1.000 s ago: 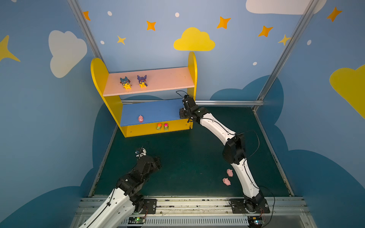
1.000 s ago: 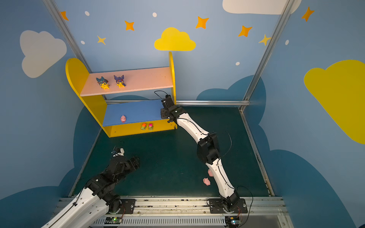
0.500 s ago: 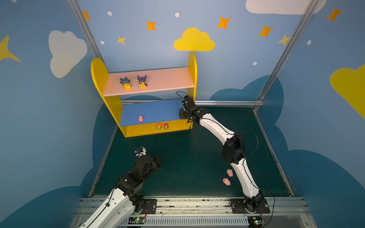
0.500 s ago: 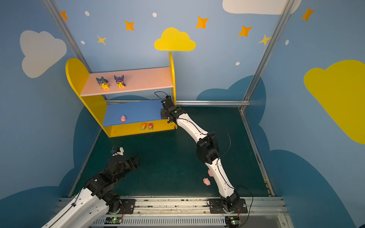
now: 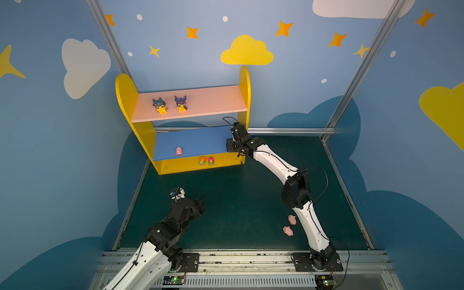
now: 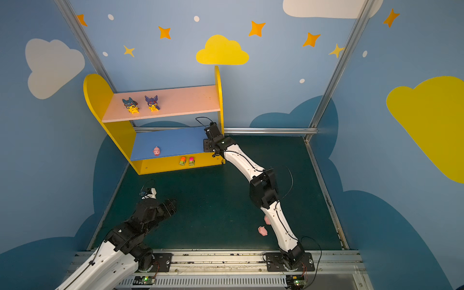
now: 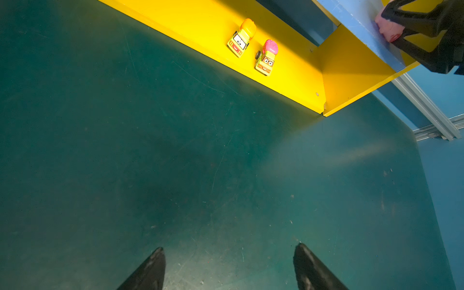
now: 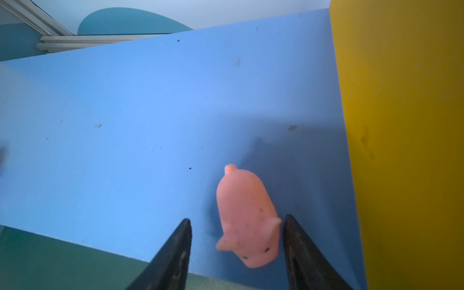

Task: Place and organize the plastic toys onto the shelf
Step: 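Lower the pig onto the blue shelf and open the right gripper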

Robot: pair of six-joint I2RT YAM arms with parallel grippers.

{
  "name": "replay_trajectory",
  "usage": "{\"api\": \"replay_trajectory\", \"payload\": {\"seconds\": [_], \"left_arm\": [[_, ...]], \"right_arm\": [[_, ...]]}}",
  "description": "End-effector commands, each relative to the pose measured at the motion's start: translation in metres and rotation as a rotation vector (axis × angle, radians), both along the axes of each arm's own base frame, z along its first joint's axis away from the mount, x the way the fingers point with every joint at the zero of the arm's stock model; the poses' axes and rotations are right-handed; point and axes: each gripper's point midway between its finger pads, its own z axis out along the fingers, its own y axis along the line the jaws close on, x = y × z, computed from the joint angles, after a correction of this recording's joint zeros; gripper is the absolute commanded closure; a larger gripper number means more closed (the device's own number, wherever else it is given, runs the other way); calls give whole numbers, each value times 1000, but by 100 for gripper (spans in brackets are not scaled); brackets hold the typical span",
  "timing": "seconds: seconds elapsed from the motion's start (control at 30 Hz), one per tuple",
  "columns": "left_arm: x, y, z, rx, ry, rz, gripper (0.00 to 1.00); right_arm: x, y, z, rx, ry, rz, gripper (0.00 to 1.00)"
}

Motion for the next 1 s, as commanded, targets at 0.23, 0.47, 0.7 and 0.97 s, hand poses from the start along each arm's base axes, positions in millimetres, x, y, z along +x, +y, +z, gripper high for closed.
{"api": "replay_trajectory", "payload": {"seconds": [0.23, 0.47, 0.7, 0.97], "left_arm": [[-1, 5, 11, 12, -30, 5, 20], [-4, 7, 11, 15, -33, 11, 20], [-6, 8, 12, 6, -44, 10, 20], [-6, 7, 12, 5, -36, 3, 20]], "right_arm": [[-9, -2, 3, -20, 19, -9, 42], [-17, 2, 5, -22, 20, 5, 42], [-23, 6, 9, -19, 16, 14, 43], [-30, -1, 23, -33, 11, 17, 39]]}}
